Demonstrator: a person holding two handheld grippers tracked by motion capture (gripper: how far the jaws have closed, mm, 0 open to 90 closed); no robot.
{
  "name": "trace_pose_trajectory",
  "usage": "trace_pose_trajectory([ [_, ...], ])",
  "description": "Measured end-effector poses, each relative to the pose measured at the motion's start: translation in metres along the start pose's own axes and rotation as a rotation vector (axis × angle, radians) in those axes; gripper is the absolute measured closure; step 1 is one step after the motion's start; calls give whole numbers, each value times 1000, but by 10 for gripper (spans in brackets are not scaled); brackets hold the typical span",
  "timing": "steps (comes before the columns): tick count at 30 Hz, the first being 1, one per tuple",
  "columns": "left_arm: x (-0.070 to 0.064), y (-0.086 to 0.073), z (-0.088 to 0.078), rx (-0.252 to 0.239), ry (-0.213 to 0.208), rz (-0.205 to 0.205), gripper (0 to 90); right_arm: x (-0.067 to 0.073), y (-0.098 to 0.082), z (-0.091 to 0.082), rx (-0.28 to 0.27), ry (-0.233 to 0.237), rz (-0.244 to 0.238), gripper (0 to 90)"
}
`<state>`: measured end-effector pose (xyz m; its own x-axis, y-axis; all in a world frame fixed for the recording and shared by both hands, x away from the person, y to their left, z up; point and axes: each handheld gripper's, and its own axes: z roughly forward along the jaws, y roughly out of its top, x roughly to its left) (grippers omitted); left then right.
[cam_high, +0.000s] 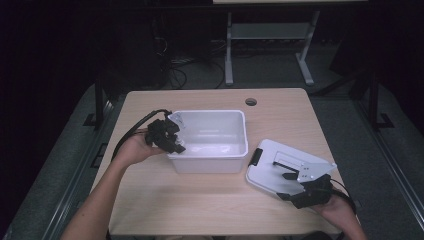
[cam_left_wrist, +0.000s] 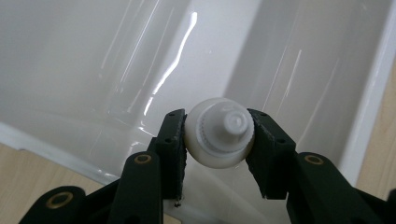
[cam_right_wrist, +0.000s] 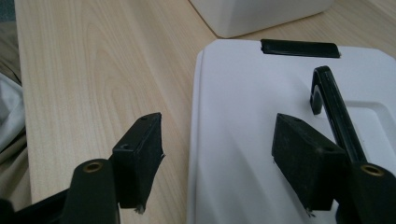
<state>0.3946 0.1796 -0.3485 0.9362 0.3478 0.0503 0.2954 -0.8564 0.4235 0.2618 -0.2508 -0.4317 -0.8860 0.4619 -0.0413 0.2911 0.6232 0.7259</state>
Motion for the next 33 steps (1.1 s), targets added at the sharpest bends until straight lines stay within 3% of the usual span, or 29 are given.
trace_pose_trajectory([
  [19, 1, 4, 11, 19, 4, 6, 593, -1, -1, 1, 2, 2, 2, 328],
  [27, 2, 3, 9, 18, 13, 4, 590, 0, -1, -1, -2, -5, 3, 326],
  [30, 2, 3, 8, 7, 23, -2, 546, 0, 0, -2, -6, -6, -1, 326],
  [33, 1, 3, 7, 10, 23, 4, 575, 1, 1, -1, -5, -5, -1, 326],
])
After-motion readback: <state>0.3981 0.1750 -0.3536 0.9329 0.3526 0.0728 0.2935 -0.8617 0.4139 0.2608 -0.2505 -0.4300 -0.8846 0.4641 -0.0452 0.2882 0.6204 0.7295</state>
